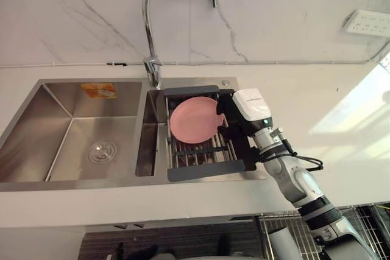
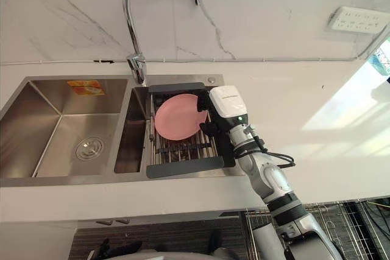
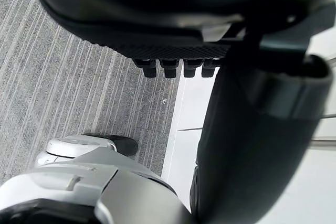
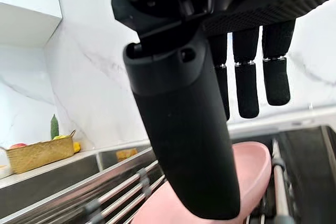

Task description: Walk over to the sink, pick up the cup, carry it to the dishwasher, place the cup inside the dishwasher, then close the dishwasher door

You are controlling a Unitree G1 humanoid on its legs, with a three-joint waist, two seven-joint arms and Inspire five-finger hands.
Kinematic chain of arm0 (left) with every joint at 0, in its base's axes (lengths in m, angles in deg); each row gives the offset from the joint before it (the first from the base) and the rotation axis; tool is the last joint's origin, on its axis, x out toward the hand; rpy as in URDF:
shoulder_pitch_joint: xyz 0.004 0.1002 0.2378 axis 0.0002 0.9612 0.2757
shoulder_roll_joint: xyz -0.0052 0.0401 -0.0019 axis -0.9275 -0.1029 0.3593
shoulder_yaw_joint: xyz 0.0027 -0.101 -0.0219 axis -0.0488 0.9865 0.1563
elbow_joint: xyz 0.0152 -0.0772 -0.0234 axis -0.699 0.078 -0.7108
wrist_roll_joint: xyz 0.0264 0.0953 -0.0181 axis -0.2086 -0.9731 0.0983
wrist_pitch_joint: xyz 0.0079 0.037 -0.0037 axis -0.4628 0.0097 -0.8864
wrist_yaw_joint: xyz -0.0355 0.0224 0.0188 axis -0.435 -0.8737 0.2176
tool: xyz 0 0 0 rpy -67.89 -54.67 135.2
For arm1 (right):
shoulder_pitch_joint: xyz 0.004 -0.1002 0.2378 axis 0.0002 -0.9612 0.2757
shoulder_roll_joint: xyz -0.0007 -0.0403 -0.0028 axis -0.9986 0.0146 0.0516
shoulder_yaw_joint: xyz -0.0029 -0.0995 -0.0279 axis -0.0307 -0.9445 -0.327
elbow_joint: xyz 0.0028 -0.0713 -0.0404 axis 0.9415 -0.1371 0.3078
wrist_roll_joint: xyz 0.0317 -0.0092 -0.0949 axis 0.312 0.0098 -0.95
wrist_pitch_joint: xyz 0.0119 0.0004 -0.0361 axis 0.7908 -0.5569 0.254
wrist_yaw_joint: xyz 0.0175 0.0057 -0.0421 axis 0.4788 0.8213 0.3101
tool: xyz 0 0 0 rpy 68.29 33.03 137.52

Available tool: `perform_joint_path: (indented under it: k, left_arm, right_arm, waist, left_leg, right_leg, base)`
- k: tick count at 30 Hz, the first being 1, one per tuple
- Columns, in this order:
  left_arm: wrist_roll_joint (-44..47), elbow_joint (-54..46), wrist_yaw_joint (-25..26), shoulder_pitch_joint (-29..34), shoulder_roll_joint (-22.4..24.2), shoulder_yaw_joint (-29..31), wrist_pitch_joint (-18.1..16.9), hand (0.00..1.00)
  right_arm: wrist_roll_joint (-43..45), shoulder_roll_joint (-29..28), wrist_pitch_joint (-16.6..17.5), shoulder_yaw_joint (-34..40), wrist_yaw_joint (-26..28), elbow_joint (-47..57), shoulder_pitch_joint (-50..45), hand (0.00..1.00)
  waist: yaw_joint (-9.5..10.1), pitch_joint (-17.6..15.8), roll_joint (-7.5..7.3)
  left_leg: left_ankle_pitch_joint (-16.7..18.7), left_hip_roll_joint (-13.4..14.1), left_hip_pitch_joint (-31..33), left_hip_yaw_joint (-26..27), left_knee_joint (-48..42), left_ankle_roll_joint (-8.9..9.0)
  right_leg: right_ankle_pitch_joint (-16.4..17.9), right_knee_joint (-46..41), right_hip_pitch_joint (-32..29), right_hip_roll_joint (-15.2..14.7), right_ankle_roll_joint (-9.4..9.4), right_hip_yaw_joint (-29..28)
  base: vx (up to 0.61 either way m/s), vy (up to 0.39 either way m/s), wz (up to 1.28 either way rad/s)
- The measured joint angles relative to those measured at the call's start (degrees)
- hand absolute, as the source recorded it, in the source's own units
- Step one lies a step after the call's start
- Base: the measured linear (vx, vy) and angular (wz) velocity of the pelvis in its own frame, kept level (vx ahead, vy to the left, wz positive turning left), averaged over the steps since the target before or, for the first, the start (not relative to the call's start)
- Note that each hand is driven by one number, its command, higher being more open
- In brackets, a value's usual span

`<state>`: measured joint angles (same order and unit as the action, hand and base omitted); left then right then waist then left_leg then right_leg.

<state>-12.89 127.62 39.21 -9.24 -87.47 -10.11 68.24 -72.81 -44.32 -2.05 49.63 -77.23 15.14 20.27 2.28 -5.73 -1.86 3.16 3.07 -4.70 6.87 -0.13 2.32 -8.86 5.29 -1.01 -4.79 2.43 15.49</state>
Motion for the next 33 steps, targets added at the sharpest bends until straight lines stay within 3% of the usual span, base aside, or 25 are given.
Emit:
perform_joint_path:
  k: [7,19,26,33]
  left_arm:
    - [0.00,0.10,0.00,-0.04,0.14,0.73,0.00,1.00]
    - [0.00,0.45,0.01,-0.08,0.06,1.67,0.00,1.00]
    - [0.00,0.46,0.01,-0.06,-0.17,1.65,0.19,1.00]
    - [0.00,0.46,0.01,-0.07,-0.75,1.08,0.45,1.00]
  right_arm:
    - [0.66,3.86,3.82,1.84,9.29,9.64,-0.05,1.00]
    - [-0.40,5.76,8.70,4.46,15.71,14.79,0.06,1.00]
    - [-1.83,5.80,8.88,2.94,18.73,14.31,0.75,1.00]
    - [-2.94,5.96,8.53,-3.16,19.90,7.81,2.10,1.00]
  waist:
    - [-0.29,0.08,-0.14]
    - [-0.26,0.57,-0.88]
    - [-0.14,0.88,-1.31]
    - [0.00,1.47,-2.03]
  left_leg:
    - [0.28,0.22,-0.48,1.23,-0.01,-0.06]
    - [0.35,0.55,-0.81,2.20,-0.01,-0.01]
    - [0.35,0.54,-0.62,2.21,0.03,-0.01]
    - [0.33,0.43,-0.20,1.66,0.02,0.02]
  right_leg:
    - [-0.17,0.00,-0.15,0.40,-0.22,-1.26]
    - [-0.41,-0.01,-0.36,0.89,-0.58,-2.37]
    - [-0.42,-0.01,-0.57,0.89,-0.59,-2.36]
    - [-0.43,0.00,-0.69,0.67,-0.59,-1.70]
  base:
    - [0.00,0.002,-0.09]
    - [-0.02,0.002,-0.05]
    - [0.00,0.000,0.00]
    - [-0.01,0.006,0.04]
